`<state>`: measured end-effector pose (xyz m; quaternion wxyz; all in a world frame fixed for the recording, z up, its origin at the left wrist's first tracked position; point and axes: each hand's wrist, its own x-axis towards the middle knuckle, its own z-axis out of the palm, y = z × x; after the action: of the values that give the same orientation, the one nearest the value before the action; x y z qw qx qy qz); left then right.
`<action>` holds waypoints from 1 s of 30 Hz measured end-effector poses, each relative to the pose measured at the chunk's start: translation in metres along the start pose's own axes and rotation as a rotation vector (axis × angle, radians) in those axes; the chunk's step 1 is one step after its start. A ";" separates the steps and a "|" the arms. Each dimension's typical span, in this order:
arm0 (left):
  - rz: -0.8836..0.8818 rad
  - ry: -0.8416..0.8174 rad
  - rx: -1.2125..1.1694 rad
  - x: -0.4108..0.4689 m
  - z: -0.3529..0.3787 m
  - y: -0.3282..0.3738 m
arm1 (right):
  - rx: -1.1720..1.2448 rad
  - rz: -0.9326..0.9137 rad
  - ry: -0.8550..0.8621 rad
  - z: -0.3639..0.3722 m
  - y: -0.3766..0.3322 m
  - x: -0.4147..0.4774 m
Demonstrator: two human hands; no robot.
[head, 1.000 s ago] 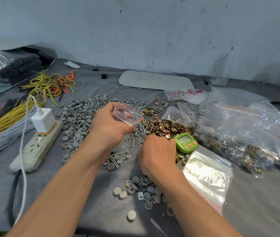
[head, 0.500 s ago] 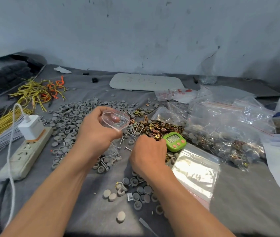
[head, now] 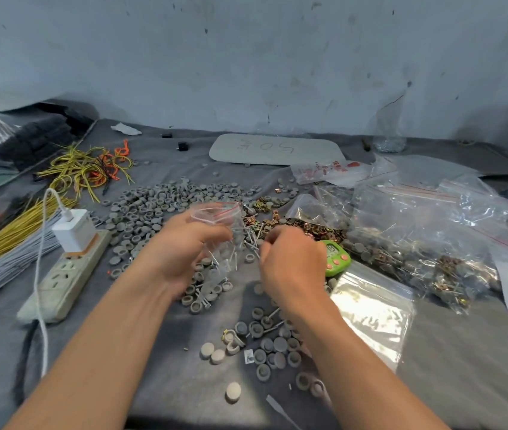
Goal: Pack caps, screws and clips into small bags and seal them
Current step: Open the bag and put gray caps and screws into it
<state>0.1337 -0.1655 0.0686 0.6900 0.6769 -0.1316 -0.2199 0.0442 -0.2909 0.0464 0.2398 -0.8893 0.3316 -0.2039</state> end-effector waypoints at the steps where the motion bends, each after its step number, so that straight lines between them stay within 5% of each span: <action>1: -0.019 -0.015 -0.026 0.001 -0.001 0.000 | 0.118 0.000 0.080 -0.006 0.000 0.000; 4: 0.006 -0.085 0.070 0.001 -0.001 0.001 | 0.410 -0.189 0.256 -0.023 -0.001 -0.002; 6: 0.098 -0.083 0.257 -0.001 0.002 -0.003 | 0.381 -0.363 0.307 -0.027 -0.002 -0.005; 10: 0.306 -0.001 0.649 -0.007 0.013 -0.006 | 0.164 -0.516 0.238 -0.020 0.000 -0.007; 14: 0.367 -0.033 0.724 -0.011 0.013 -0.003 | 0.182 -0.515 0.069 -0.015 0.000 -0.007; 18: 0.230 -0.040 0.401 -0.011 0.007 0.001 | 0.561 -0.313 0.215 -0.028 0.003 -0.002; 21: 0.087 -0.027 0.146 -0.008 -0.003 0.009 | 0.586 -0.152 0.297 -0.040 0.017 0.003; 26: -0.038 -0.110 -0.390 -0.009 -0.009 0.020 | -0.008 -0.228 -0.378 -0.044 0.028 -0.001; 30: -0.094 -0.149 -0.671 -0.010 -0.014 0.023 | -0.263 -0.276 -0.558 -0.029 0.023 -0.010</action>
<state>0.1346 -0.1489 0.0919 0.8518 0.3999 -0.0708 -0.3311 0.0108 -0.3072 0.0547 0.1747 -0.9707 0.1530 0.0612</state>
